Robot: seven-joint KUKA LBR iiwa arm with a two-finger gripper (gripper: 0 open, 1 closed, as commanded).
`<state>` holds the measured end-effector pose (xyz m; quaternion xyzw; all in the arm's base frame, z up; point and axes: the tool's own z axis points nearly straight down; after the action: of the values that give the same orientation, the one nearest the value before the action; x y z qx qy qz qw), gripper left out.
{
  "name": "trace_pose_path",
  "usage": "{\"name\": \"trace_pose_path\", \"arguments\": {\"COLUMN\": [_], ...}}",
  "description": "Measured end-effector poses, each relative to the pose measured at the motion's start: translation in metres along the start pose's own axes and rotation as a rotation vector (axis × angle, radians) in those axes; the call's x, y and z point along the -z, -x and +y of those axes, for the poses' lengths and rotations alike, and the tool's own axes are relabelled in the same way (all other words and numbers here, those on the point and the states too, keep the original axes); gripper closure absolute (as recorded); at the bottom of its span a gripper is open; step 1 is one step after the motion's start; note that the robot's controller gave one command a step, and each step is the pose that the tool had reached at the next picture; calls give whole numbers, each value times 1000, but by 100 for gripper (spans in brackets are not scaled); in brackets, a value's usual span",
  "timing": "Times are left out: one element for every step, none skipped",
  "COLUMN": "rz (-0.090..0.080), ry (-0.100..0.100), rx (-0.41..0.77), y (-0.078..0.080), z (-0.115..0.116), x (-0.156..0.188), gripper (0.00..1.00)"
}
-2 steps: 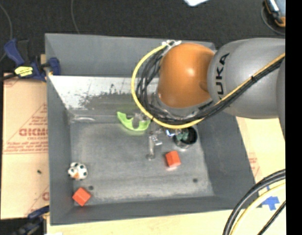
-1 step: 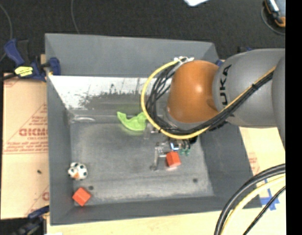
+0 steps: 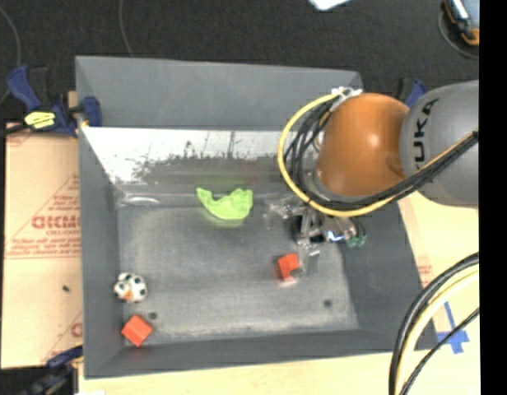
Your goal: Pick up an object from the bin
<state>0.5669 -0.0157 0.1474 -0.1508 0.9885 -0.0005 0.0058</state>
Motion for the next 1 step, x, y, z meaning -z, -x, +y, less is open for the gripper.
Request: {"name": "trace_pose_path", "arguments": {"rz": [6], "ry": [1], "rx": [-229], "y": [-28], "z": [7], "x": [-27], "gripper": [0]}}
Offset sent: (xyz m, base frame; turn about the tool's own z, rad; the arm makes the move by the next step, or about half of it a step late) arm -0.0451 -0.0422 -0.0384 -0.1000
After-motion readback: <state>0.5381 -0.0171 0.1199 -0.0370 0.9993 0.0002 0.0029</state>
